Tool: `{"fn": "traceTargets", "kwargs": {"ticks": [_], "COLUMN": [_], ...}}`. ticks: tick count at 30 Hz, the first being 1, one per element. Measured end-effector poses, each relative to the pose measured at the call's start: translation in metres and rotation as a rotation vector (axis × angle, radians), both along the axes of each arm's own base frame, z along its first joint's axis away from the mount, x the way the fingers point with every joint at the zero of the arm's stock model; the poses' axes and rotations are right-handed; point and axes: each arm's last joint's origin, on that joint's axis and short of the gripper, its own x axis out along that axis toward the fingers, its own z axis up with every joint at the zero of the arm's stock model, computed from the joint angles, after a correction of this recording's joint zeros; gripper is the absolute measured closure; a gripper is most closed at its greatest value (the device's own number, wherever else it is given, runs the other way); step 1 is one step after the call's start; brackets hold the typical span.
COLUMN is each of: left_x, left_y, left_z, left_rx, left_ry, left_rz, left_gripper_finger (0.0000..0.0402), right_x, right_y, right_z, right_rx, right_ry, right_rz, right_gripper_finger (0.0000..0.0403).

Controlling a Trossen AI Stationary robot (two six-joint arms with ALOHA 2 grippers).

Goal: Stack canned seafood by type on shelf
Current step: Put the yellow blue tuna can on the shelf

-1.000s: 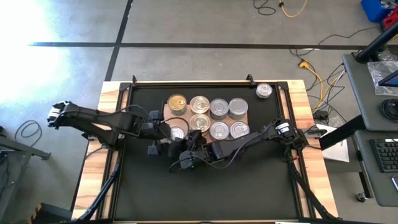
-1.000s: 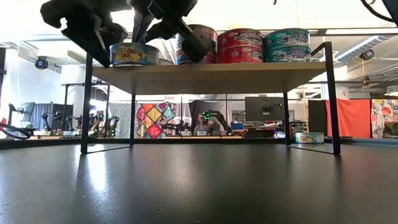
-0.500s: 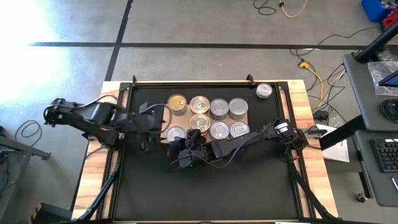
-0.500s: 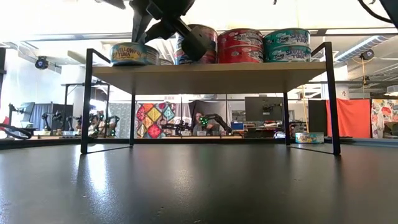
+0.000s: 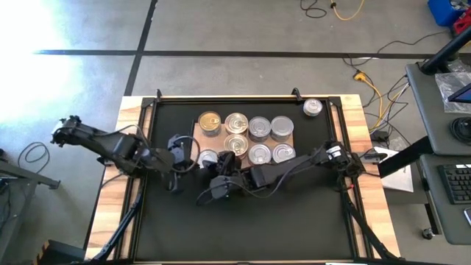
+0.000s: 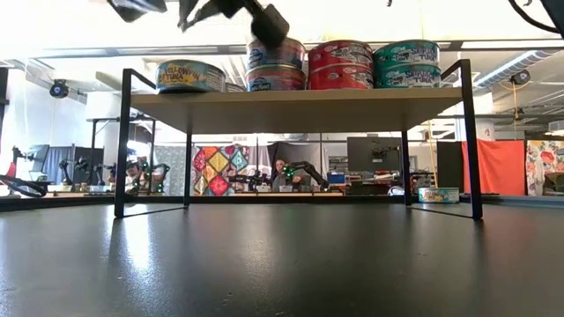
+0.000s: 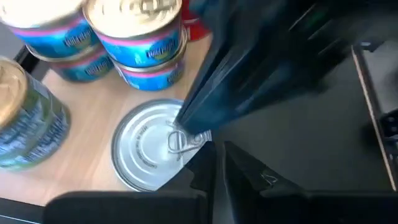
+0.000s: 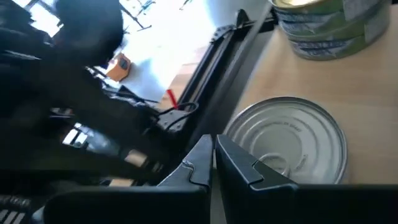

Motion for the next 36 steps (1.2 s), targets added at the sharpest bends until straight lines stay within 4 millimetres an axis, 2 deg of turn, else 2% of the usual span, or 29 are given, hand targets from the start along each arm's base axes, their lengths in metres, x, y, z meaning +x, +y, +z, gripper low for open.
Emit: {"fn": "traceTargets", "kwargs": {"ticks": [5, 11, 15, 19, 24, 30, 36], "left_x": [0.004, 0.011, 0.018, 0.028, 0.040, 0.045, 0.039], "left_y": [0.001, 0.016, 0.024, 0.029, 0.032, 0.046, 0.054], "left_z": [-0.018, -0.032, -0.039, -0.047, -0.056, -0.058, -0.055], "left_rx": [0.025, 0.032, 0.039, 0.051, 0.078, 0.090, 0.083], "left_ry": [0.011, 0.025, 0.063, 0.104, 0.130, 0.131, 0.135], "left_rz": [0.051, 0.125, 0.137, 0.133, 0.144, 0.197, 0.221], "left_gripper_finger": [0.0400, 0.0401, 0.0401, 0.0401, 0.0401, 0.0401, 0.0402], "right_x": [-0.022, -0.073, -0.107, -0.136, -0.164, -0.178, -0.199], "right_y": [0.017, 0.025, 0.019, 0.006, -0.018, -0.048, -0.093], "right_z": [0.033, 0.079, 0.106, 0.118, 0.121, 0.133, 0.151], "right_rx": [0.007, 0.003, -0.001, -0.017, -0.002, -0.017, -0.033], "right_ry": [0.041, 0.149, 0.179, 0.257, 0.363, 0.412, 0.452], "right_rz": [0.034, 0.059, 0.069, 0.032, -0.111, -0.168, -0.205], "right_gripper_finger": [0.0390, 0.0390, 0.0390, 0.0390, 0.0390, 0.0390, 0.0390]}}
